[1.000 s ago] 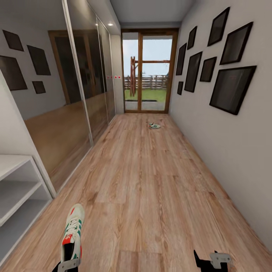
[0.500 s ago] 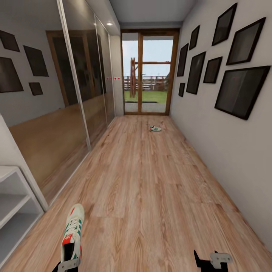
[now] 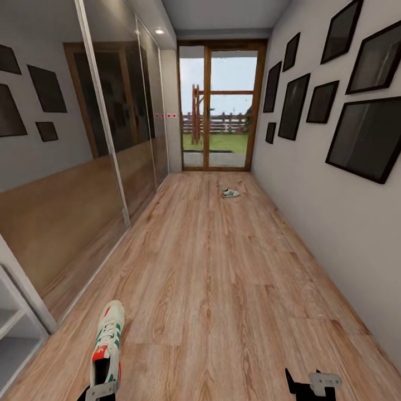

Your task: Pick up the two gym shoes and the two sandals from the corridor floor and place them onto the hallstand (shoe rack) in the corridor, making sure they are on the rack and not on the floor. Arrange them so the two gym shoes are next to each other and the two sandals are next to each other.

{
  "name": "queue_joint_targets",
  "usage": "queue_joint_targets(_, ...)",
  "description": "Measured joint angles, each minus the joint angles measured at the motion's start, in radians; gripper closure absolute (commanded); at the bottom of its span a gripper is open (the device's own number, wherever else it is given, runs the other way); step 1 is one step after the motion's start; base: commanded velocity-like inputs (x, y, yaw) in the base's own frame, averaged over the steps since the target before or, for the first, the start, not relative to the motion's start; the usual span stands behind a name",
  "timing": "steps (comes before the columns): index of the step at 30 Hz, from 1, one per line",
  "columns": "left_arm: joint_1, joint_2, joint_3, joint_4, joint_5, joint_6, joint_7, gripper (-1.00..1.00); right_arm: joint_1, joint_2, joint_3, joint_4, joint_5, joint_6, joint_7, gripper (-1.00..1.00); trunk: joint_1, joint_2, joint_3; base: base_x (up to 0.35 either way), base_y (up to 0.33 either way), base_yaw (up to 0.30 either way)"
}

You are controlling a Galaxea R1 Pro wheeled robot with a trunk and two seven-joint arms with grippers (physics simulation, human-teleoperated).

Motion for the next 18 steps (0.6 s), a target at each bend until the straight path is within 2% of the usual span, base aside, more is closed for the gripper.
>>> queue_joint_targets(18, 0.000, 0.000, 0.000, 0.001, 0.003, 0.000, 0.000, 1.00, -0.001, -0.003, -0.003, 0.006, 0.000, 0.003, -0.002, -1.00, 0.000, 0.000, 0.000, 0.335, 0.000, 0.000)
